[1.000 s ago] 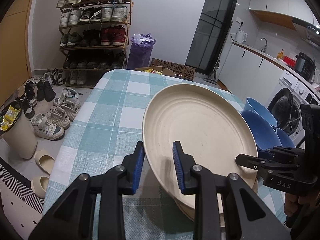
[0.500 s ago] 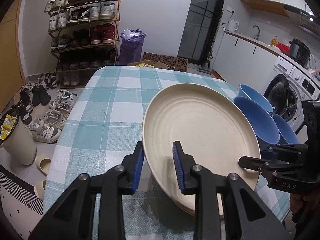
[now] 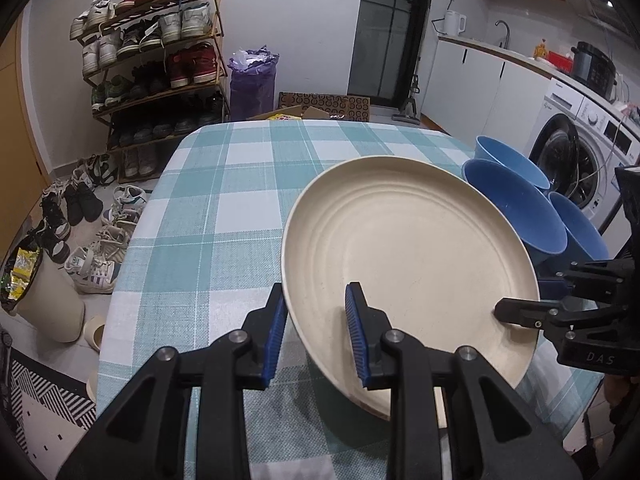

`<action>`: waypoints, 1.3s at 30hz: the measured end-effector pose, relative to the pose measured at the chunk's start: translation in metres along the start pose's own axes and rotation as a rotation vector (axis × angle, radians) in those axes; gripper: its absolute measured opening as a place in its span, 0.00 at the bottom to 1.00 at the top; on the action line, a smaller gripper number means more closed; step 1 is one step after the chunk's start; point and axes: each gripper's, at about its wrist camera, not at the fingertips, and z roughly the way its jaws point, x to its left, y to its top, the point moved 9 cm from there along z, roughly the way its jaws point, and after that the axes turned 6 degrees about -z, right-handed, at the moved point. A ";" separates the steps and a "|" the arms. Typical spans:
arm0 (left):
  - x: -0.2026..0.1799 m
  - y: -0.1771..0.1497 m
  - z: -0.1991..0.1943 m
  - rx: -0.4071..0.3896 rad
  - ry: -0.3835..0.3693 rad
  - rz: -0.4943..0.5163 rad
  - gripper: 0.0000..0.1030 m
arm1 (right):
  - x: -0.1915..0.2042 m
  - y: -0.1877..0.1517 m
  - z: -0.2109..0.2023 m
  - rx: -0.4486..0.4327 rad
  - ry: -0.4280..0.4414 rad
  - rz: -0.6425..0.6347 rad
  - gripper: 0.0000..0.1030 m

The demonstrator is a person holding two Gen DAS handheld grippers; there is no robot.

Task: Organize plates and bowls
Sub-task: 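Lower the plate onto the stacked cream plates and open both grippers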

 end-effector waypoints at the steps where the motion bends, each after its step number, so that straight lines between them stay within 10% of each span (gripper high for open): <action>1: -0.001 -0.001 0.001 0.005 0.001 0.007 0.26 | 0.000 -0.001 -0.001 0.001 -0.002 -0.003 0.31; 39: -0.020 -0.032 0.029 0.116 0.084 0.195 0.34 | 0.000 -0.032 0.004 0.086 -0.090 -0.064 0.46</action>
